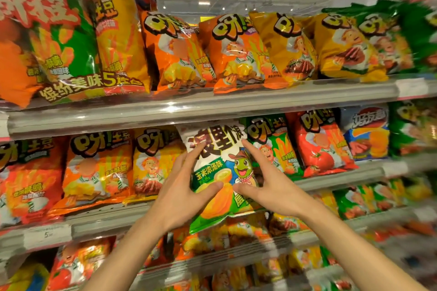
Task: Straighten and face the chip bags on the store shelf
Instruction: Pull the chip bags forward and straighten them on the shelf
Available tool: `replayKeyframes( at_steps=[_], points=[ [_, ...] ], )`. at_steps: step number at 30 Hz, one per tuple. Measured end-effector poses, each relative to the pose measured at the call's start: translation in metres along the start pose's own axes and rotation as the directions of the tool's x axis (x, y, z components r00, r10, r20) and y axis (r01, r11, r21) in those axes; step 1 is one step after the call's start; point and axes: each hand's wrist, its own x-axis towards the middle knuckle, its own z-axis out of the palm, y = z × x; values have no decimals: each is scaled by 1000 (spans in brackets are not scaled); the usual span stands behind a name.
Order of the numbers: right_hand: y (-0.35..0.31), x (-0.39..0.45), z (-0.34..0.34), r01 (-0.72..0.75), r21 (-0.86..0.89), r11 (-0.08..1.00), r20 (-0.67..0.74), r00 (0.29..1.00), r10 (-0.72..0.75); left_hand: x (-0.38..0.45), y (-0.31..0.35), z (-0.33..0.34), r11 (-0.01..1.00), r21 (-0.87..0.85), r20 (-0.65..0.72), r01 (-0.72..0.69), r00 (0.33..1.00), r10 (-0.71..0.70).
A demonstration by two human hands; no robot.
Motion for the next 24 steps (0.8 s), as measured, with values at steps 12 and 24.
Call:
replayKeyframes(
  at_steps=[12,24],
  points=[
    [49,-104,-120,-67,-37,997,-143,988,61,16,115,108,988,-89,97,-129,986,138],
    [154,-256,-311,-185,44,982,-196,962,190,21,294,306,964,-161,217,-211,945,243]
  ],
)
